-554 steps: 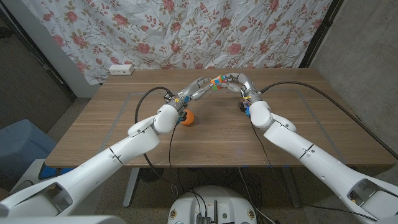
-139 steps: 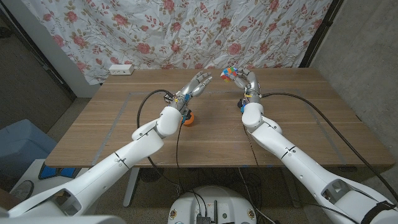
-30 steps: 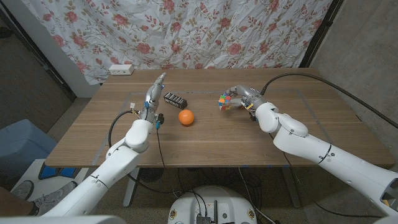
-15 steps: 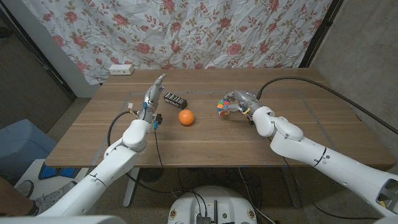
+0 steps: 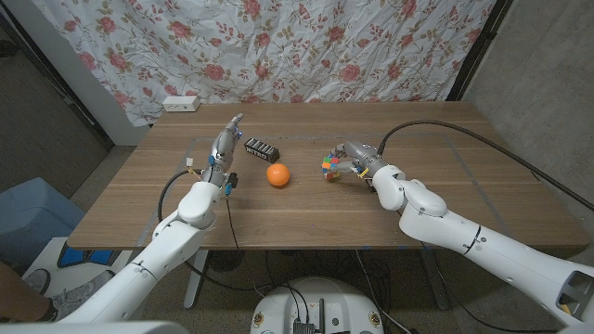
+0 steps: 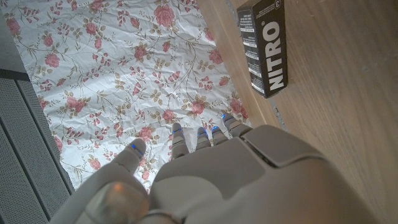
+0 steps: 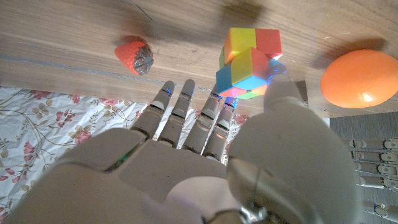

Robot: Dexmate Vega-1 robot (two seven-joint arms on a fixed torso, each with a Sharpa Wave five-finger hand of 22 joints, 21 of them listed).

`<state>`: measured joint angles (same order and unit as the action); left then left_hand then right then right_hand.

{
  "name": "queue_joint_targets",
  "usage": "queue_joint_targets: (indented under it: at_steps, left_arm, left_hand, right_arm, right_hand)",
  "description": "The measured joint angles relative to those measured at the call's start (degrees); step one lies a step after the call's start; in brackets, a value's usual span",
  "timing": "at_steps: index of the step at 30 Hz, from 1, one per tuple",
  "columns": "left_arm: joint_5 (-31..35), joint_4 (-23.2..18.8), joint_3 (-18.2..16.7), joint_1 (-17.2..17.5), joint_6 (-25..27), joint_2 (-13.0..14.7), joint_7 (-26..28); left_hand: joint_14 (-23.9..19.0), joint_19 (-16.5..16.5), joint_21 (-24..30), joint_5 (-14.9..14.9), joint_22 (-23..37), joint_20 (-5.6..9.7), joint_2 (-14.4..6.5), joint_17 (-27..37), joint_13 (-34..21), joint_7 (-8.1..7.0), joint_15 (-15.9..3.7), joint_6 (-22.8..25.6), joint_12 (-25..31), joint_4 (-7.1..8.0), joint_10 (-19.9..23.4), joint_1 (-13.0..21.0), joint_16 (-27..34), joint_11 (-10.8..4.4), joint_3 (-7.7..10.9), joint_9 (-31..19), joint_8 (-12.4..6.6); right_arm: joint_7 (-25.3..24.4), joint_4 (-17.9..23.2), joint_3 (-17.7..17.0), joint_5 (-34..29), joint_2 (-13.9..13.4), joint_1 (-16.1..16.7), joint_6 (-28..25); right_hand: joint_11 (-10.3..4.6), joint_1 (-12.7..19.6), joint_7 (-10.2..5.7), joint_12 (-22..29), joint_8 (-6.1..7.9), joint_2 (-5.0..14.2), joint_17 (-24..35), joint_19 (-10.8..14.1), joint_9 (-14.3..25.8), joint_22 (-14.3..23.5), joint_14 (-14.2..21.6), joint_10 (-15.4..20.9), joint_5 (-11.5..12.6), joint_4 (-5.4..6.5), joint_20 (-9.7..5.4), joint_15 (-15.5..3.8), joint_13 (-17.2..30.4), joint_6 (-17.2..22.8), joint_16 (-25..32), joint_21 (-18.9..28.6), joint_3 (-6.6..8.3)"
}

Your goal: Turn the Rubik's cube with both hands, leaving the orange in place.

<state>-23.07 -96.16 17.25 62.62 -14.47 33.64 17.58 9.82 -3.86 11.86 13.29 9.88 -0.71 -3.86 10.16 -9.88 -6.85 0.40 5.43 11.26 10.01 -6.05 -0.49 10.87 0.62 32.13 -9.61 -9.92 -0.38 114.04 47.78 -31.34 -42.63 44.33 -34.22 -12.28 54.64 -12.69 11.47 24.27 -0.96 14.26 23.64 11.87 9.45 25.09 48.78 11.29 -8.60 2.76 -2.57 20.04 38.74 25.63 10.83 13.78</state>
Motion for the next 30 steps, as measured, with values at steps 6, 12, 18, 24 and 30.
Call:
queue_joint_targets:
  at_steps: [6,12,18,24,30]
  left_arm:
    - [-0.49,1.15,0.00,0.00,-1.19,-0.30,-0.54]
    - [-0.76,2.09,0.02,-0.04,-2.23,-0.61,-0.87]
    - [-0.89,2.75,0.13,-0.07,-2.85,-0.85,-0.92]
    - [-0.97,3.15,0.28,-0.12,-3.03,-1.10,-0.86]
    - [-1.02,3.36,0.43,-0.22,-3.03,-1.32,-0.71]
  left_hand:
    - [0.00,0.31,0.00,0.00,0.00,-0.31,0.00,0.00,0.00,0.00,0.00,0.00,0.00,0.00,0.21,0.00,0.00,0.21,0.00,0.00,0.00]
    - [0.00,0.31,0.00,0.00,0.00,-0.31,0.00,0.00,0.00,0.05,0.00,0.05,0.00,0.00,0.21,0.00,0.00,0.21,0.00,-0.14,0.00]
    - [0.00,0.30,0.00,-0.44,0.00,-0.31,0.00,0.00,0.00,0.31,0.00,0.31,0.00,0.00,0.42,0.00,0.00,0.41,0.00,-0.14,0.00]
    - [0.00,0.30,0.00,-0.44,0.00,-0.31,0.00,0.00,0.00,0.31,0.00,0.31,0.00,0.00,0.42,0.00,0.00,0.41,0.00,-0.14,0.00]
    - [0.00,0.30,0.00,-0.44,0.00,-0.30,0.00,0.00,0.00,0.32,0.00,0.32,0.00,0.00,0.41,0.00,0.00,0.41,0.00,-0.14,-0.26]
  right_arm:
    - [0.56,-0.32,0.20,-0.59,0.43,0.10,-0.14]
    - [1.46,-0.40,0.20,-0.68,0.59,0.14,-0.27]
    - [2.60,-0.34,0.19,-0.67,0.45,0.09,-0.30]
    - [3.64,-0.03,0.15,-0.61,0.11,-0.12,-0.30]
    - [4.98,0.05,0.15,-0.61,-0.16,-0.30,-0.20]
  right_hand:
    - [0.11,0.00,-0.10,0.00,-0.36,0.00,0.00,0.00,0.01,0.00,0.00,-0.51,0.00,0.00,0.00,0.00,0.06,-1.32,-0.21,0.00,0.00]
    - [0.59,-0.01,-0.04,-0.42,-1.80,-0.01,-0.07,0.00,-0.15,0.00,-1.45,-3.33,0.01,0.00,0.00,0.01,-0.01,-4.12,-1.30,0.00,0.00]
    - [0.92,-0.60,0.19,-0.67,-2.67,-0.60,0.00,-0.55,-0.42,0.00,-1.97,-4.85,0.01,0.00,-0.10,-0.10,-0.39,-5.52,-1.86,0.00,0.00]
    - [2.16,-1.20,0.04,-0.95,-3.69,-1.21,-0.16,-0.95,-0.62,0.00,-3.10,-7.97,0.45,0.00,0.31,0.14,-0.38,-7.37,-2.72,-0.25,0.00]
    - [3.70,-1.72,0.14,-1.32,-5.41,-1.73,-0.13,-1.83,-0.69,0.00,-5.90,-12.56,0.89,0.00,0.28,0.11,-0.84,-10.53,-4.61,-0.24,0.00]
